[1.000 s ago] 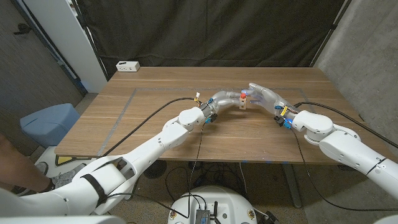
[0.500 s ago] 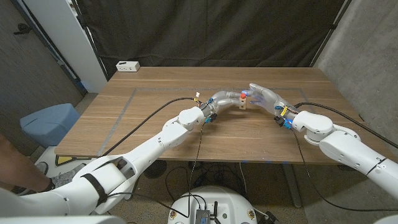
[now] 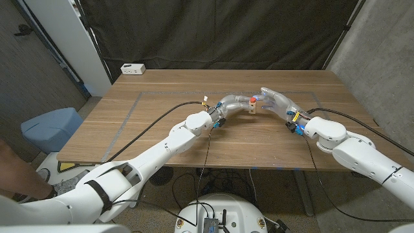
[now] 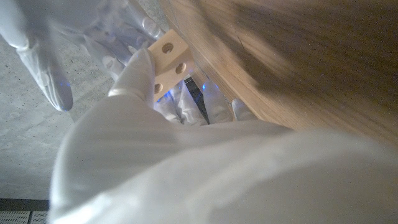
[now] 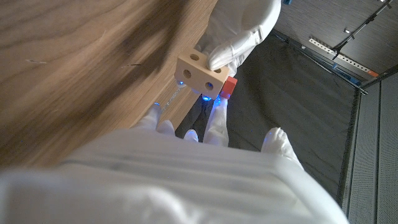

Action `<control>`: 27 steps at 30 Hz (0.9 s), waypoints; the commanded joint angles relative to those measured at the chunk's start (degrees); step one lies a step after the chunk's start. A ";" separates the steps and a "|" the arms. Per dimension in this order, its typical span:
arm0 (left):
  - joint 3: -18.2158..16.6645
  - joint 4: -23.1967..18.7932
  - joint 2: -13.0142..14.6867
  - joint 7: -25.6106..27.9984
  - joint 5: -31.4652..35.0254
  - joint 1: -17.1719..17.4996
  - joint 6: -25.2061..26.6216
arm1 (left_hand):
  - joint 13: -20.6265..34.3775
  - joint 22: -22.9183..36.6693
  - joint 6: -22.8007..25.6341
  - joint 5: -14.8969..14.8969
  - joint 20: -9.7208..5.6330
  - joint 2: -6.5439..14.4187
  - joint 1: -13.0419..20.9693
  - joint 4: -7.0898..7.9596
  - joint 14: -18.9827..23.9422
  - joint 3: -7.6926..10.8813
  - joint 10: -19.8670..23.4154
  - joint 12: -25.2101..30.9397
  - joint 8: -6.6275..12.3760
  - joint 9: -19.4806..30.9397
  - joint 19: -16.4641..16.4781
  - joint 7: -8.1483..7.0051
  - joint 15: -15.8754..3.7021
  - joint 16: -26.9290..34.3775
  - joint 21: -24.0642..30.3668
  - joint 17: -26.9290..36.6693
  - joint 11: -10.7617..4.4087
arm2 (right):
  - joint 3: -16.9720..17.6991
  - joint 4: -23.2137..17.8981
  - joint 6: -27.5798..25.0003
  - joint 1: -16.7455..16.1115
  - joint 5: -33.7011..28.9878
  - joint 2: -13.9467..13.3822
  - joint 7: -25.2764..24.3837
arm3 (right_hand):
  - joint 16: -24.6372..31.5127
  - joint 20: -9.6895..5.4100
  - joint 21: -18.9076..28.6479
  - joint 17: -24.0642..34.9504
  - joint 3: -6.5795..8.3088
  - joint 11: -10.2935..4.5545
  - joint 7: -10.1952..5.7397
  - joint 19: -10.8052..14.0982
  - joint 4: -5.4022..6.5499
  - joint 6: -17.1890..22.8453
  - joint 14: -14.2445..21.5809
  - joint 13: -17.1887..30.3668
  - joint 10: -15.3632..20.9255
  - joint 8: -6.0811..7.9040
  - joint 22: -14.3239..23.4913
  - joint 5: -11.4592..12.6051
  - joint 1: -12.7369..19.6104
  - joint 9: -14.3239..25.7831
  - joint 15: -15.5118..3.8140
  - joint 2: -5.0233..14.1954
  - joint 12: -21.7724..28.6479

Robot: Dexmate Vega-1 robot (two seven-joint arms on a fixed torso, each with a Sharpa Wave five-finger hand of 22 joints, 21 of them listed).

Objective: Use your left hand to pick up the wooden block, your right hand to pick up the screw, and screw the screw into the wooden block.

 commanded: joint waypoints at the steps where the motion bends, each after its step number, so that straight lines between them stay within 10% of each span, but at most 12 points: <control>1: -0.01 0.52 -0.20 -0.16 -0.14 -0.16 -0.12 | 8.09 0.11 1.72 0.38 0.24 5.65 -4.48 3.91 0.40 4.39 0.50 3.17 0.17 0.15 0.48 1.24 -2.76 0.23 0.43 0.15 0.01 | 0.80 -0.93 0.03 -1.44 0.02 -0.03 -1.64 | 0.24 0.15 0.58 -0.02 0.25 -0.33 -0.05 0.32 0.02 0.83 -3.97 0.08 0.65 0.38 0.14 0.44 0.16 0.31 -0.24 0.52 0.41; 27: -0.05 0.84 -0.25 -0.55 -0.33 -0.20 -0.38 | 8.06 0.11 1.81 0.39 0.33 5.62 -4.42 3.86 0.47 4.42 0.50 3.19 0.21 0.15 0.51 1.26 -2.84 0.24 0.43 0.13 0.06 | 1.80 -3.54 -1.04 -2.85 0.11 -1.27 -2.00 | 0.40 -0.25 0.67 -0.11 0.70 -0.71 1.54 1.36 -0.33 6.33 -2.46 0.09 4.72 1.92 0.11 0.47 0.93 0.50 -0.71 0.91 0.80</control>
